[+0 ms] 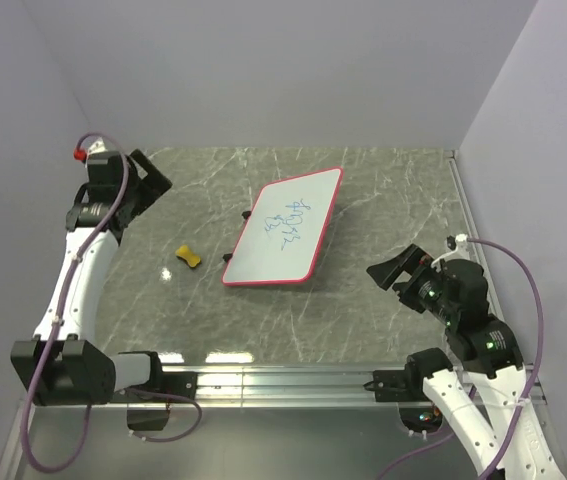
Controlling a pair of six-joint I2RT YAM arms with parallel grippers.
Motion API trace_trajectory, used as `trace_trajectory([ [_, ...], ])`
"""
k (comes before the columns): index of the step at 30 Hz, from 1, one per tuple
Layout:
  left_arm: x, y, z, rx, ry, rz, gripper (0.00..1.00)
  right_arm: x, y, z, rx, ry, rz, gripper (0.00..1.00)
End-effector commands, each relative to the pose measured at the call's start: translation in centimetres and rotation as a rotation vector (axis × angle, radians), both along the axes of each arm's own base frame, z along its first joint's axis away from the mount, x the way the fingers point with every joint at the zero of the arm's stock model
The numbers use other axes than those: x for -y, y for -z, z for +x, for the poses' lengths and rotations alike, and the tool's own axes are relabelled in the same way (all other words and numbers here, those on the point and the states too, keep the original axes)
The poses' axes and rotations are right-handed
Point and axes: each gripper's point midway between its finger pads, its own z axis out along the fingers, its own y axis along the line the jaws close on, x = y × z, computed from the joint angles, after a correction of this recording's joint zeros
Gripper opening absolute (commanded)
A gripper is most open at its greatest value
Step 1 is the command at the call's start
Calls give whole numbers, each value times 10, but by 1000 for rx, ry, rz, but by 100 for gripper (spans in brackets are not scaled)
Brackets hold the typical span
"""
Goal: Erase the whiteboard
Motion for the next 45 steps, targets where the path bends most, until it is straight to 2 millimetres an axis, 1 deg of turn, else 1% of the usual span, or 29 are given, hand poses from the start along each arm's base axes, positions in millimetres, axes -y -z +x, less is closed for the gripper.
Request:
trace_trajectory([
  [1,33,42,-22,-113,168,-206,99,-2,0,-12,-44,-33,-6,100],
  [2,28,52,-27,-165,129,-200,99,-4,3,-14,-51,-57,-10,100],
  [3,16,64,-36,-229,59,-158,99,-7,10,-17,-73,-79,-8,100],
  [5,11,65,-41,-240,21,-111,99,-12,19,-22,-114,-109,0,100],
  [6,5,70,-46,-262,-6,-85,99,-12,24,-26,-136,-114,0,100],
  [7,1,75,-48,-286,-13,-64,99,-13,23,-28,-136,-121,7,100],
  [8,-2,89,-50,-346,-24,-48,99,-13,23,-29,-135,-123,7,100],
  [9,-6,98,-51,-383,-41,-34,99,-12,20,-29,-121,-119,4,100],
  [10,-7,107,-51,-415,-43,-26,99,-10,18,-28,-107,-115,-1,100],
  [11,-5,120,-50,-456,-40,-19,99,-7,17,-26,-94,-105,-26,100],
  [12,-4,126,-49,-473,-46,-12,98,-3,12,-27,-86,-97,-41,100],
  [13,-5,130,-50,-490,-81,-8,97,1,12,-26,-93,-94,-75,100],
  [14,4,135,-48,-501,-68,-2,96,5,9,-25,-93,-83,-101,100],
  [15,7,138,-47,-506,-77,-3,95,6,4,-25,-84,-89,-115,100],
  [16,12,141,-43,-501,-91,-11,95,6,5,-23,-87,-98,-129,100],
  [17,16,151,-42,-524,-92,-20,94,6,5,-21,-86,-99,-134,100],
  [19,23,160,-40,-549,-113,-40,93,5,9,-18,-110,-101,-136,100],
  [20,32,168,-36,-558,-97,-45,93,4,11,-17,-121,-101,-133,100],
  [22,41,174,-31,-557,-108,-65,93,1,11,-15,-131,-120,-133,100],
  [23,46,184,-32,-588,-112,-50,91,2,8,-15,-127,-122,-142,100],
  [25,52,187,-27,-604,-138,-50,91,8,8,-13,-125,-107,-186,100],
  [26,57,198,-28,-641,-135,-32,90,10,5,-12,-119,-104,-196,100],
  [27,60,198,-24,-639,-137,-25,90,11,4,-11,-120,-99,-202,100],
  [29,66,208,-23,-665,-147,-14,89,12,6,-10,-122,-101,-211,100],
  [31,71,213,-21,-670,-151,-19,88,13,7,-9,-128,-100,-221,100],
  [33,73,220,-22,-683,-155,-16,84,15,6,-7,-128,-98,-235,100],
  [36,70,226,-24,-692,-164,-7,83,15,4,-5,-121,-97,-242,100],
  [43,59,225,-28,-684,-175,28,80,13,9,-3,-130,-104,-243,100],
  [45,57,225,-28,-680,-176,24,76,12,12,-2,-137,-105,-238,100],
])
